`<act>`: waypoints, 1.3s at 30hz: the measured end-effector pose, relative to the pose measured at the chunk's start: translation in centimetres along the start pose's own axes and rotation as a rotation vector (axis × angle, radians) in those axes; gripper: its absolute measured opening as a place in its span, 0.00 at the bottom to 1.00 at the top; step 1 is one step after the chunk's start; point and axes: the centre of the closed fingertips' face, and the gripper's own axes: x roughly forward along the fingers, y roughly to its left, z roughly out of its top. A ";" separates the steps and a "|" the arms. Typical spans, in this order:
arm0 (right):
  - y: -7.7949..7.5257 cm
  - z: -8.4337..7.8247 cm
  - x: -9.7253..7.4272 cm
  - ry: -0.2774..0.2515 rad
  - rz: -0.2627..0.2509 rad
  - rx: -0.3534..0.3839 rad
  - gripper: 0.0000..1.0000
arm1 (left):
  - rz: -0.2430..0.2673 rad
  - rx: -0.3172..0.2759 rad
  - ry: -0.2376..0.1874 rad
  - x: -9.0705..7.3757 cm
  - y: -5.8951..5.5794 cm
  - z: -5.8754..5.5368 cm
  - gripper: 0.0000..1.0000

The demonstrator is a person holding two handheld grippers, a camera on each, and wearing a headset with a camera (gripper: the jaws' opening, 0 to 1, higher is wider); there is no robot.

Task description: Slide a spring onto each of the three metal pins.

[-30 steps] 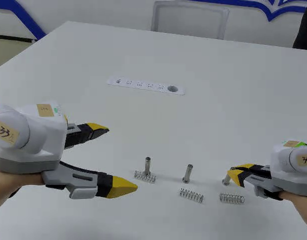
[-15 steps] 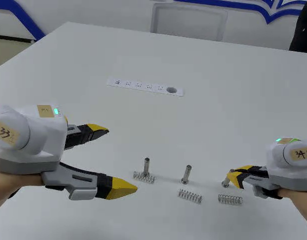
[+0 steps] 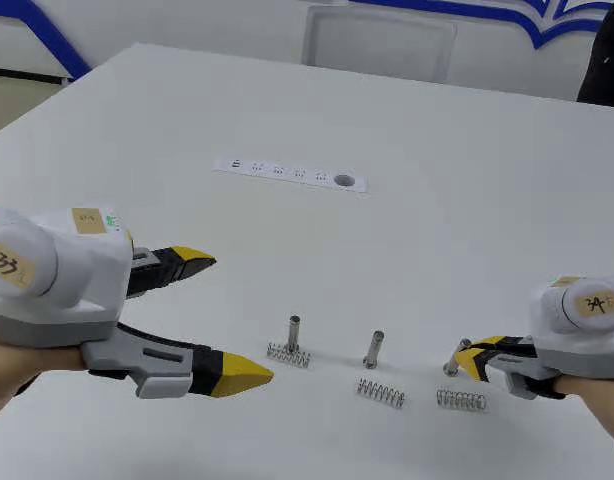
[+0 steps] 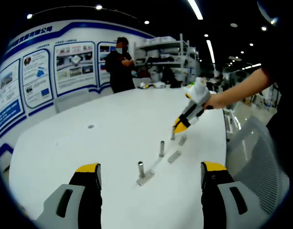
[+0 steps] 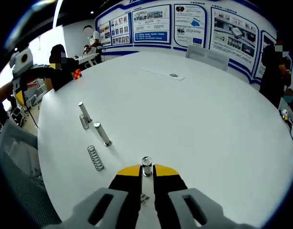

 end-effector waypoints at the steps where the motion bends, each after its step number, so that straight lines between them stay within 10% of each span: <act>1: 0.0 0.0 0.0 0.000 0.001 -0.001 0.10 | 0.000 0.001 0.002 0.0 0.0 -0.1 0.88; 15: -0.8 -1.2 -1.0 0.004 0.029 -0.032 0.20 | -0.001 -0.006 0.018 0.3 0.1 -0.6 0.88; 21: 2.0 -2.9 -1.7 0.043 0.233 -0.244 0.24 | -0.001 -0.014 0.023 0.5 0.0 -0.9 0.88; 39: 2.5 -5.0 -0.1 0.101 0.343 -0.376 0.21 | 0.007 -0.025 0.060 0.1 0.3 -1.7 0.88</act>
